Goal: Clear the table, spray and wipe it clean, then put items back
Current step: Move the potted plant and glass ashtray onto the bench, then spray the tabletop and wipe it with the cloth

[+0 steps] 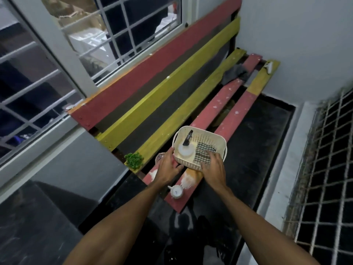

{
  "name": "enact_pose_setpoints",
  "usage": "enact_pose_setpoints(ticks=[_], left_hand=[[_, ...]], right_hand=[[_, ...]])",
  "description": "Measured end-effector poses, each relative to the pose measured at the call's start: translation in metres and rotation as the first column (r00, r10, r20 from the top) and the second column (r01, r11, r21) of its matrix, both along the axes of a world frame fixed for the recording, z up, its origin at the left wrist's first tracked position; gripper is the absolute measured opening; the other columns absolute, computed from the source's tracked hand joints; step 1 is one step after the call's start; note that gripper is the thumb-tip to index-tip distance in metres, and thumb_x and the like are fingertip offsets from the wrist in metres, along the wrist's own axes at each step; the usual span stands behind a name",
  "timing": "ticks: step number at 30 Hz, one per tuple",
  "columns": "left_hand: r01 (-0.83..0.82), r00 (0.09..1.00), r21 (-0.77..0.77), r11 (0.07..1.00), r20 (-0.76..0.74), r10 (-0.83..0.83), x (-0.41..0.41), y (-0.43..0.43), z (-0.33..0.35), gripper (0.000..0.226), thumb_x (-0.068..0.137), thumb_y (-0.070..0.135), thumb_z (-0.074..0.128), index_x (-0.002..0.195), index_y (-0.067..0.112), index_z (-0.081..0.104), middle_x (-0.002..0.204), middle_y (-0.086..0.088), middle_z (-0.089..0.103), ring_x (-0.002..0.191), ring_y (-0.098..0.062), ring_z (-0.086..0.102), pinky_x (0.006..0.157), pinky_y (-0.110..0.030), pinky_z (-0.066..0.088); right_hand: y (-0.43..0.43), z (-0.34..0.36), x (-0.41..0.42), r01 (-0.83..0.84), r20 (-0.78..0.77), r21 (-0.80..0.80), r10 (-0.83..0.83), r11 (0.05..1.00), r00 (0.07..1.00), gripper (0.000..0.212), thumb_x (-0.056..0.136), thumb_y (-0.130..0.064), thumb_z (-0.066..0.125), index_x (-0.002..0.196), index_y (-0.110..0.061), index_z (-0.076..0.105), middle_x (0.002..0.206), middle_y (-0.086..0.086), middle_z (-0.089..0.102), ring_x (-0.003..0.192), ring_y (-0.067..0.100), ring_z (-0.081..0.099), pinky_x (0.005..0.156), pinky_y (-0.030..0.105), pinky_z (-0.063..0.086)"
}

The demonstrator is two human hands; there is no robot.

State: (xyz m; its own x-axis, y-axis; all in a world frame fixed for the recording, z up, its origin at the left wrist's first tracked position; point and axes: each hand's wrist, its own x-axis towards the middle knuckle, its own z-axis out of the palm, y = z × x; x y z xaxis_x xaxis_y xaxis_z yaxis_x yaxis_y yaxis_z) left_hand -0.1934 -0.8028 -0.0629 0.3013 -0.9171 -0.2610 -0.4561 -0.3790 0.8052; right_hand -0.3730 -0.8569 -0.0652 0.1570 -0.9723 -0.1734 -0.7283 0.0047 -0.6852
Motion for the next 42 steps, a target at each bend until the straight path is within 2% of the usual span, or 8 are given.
enact_pose_setpoints(ticks=[3,10,14,23,28,33,38,42], left_hand=[[-0.093,0.996,-0.056,0.994,-0.004,0.093,-0.010,-0.039,-0.023,0.061,0.073,0.041,0.073,0.129,0.029,0.054,0.104,0.038,0.054,0.094,0.028,0.051,0.076,0.012,0.031],[-0.182,0.983,0.091,0.979,-0.015,0.185,-0.016,-0.138,-0.111,0.091,0.080,0.007,0.083,0.156,0.007,0.033,0.153,-0.012,0.051,0.140,-0.031,0.049,0.116,-0.047,0.041],[-0.237,0.971,0.089,0.967,0.005,0.238,-0.027,-0.163,-0.151,0.079,0.077,0.005,0.086,0.146,0.009,0.047,0.126,0.004,0.062,0.121,-0.019,0.059,0.099,-0.017,0.038],[-0.415,0.907,-0.056,0.908,0.048,0.418,-0.039,-0.176,-0.173,0.045,0.082,0.009,0.083,0.126,0.012,0.072,0.110,-0.001,0.079,0.077,0.015,0.062,0.072,0.009,0.039],[-0.295,0.955,-0.036,0.955,0.006,0.295,-0.034,-0.187,-0.185,0.072,0.074,0.034,0.089,0.140,0.023,0.062,0.083,0.009,0.072,0.068,-0.004,0.064,0.063,-0.026,0.053],[-0.153,0.980,-0.022,0.988,0.128,0.155,-0.036,-0.205,-0.206,0.073,0.090,0.048,0.072,0.151,0.021,0.042,0.121,-0.005,0.056,0.108,-0.023,0.052,0.095,-0.043,0.049],[-0.185,0.982,-0.136,0.973,-0.071,0.177,-0.042,-0.214,-0.219,0.044,0.097,0.033,0.069,0.135,0.021,0.053,0.121,0.011,0.063,0.105,-0.019,0.062,0.090,-0.047,0.056],[-0.275,0.952,-0.174,0.946,-0.183,0.244,-0.046,-0.212,-0.220,0.035,0.099,0.028,0.066,0.130,0.024,0.051,0.114,0.022,0.066,0.095,-0.010,0.069,0.079,-0.035,0.060]], right_hand=[[-0.040,-0.027,-0.008,0.011,0.017,0.075,-0.012,0.997,1.000,0.054,0.093,-0.015,0.061,0.145,-0.011,0.046,0.146,0.011,0.046,0.138,0.029,0.041,0.114,0.040,0.036],[-0.140,-0.124,-0.020,-0.117,-0.040,0.219,0.129,0.969,0.991,0.059,0.091,-0.015,0.062,0.146,-0.016,0.042,0.147,0.015,0.042,0.139,0.034,0.038,0.116,0.043,0.035],[-0.165,-0.169,-0.016,-0.155,-0.055,0.308,0.180,0.939,0.982,0.069,0.084,-0.023,0.067,0.147,-0.029,0.039,0.154,0.013,0.037,0.144,0.035,0.033,0.116,0.047,0.035],[-0.178,-0.225,-0.005,-0.221,-0.218,0.443,0.343,0.869,0.914,0.087,0.084,-0.024,0.067,0.154,-0.038,0.018,0.161,0.020,-0.002,0.149,0.049,0.005,0.118,0.060,0.026],[-0.172,-0.240,-0.003,-0.309,-0.299,0.285,0.391,0.907,0.870,0.071,0.087,-0.036,0.058,0.150,-0.033,0.024,0.153,0.020,0.010,0.139,0.050,0.022,0.113,0.060,0.034],[-0.177,-0.248,-0.004,-0.371,-0.296,0.225,0.426,0.901,0.855,0.060,0.086,-0.039,0.052,0.142,-0.026,0.036,0.148,0.020,0.025,0.130,0.047,0.033,0.103,0.059,0.044],[-0.183,-0.256,-0.005,-0.384,-0.269,0.137,0.407,0.913,0.873,0.030,0.099,-0.020,0.043,0.128,-0.022,0.051,0.140,0.011,0.039,0.120,0.035,0.048,0.093,0.049,0.053],[-0.197,-0.252,-0.003,-0.356,-0.280,0.201,0.402,0.912,0.872,0.043,0.078,-0.016,0.078,0.119,-0.014,0.065,0.126,0.009,0.054,0.112,0.029,0.059,0.083,0.035,0.058]])
